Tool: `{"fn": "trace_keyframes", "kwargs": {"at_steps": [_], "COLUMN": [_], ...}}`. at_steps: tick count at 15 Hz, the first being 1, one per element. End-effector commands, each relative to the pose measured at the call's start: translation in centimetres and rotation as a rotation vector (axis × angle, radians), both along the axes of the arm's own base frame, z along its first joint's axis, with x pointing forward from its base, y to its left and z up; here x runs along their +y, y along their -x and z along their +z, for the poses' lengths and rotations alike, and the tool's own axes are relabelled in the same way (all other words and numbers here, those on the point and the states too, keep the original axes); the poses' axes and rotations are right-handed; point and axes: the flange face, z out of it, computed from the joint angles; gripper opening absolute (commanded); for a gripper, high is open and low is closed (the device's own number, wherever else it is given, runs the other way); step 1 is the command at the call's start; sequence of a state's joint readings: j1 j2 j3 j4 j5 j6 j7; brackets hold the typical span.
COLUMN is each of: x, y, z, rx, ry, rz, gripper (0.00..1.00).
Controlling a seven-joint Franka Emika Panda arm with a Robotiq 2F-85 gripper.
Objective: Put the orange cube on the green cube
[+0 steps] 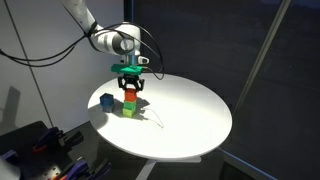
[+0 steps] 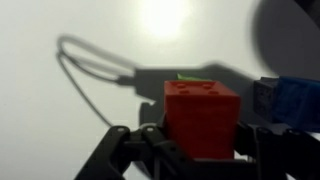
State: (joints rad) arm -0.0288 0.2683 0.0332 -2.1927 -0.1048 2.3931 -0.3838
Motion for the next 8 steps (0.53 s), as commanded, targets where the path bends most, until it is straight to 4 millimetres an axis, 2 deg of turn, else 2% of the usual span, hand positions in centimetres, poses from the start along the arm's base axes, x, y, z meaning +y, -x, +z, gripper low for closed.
{"fn": "trace_keyframes", "kwargs": {"at_steps": [1, 8], "x": [0.69, 1.17], "y": [-0.85, -1.18], "z": [0.4, 0.16], "rx": [0.005, 0.001], "ry": [0.007, 0.009], "rz": [-0.053, -0.089], "gripper": [0.23, 0.23]}}
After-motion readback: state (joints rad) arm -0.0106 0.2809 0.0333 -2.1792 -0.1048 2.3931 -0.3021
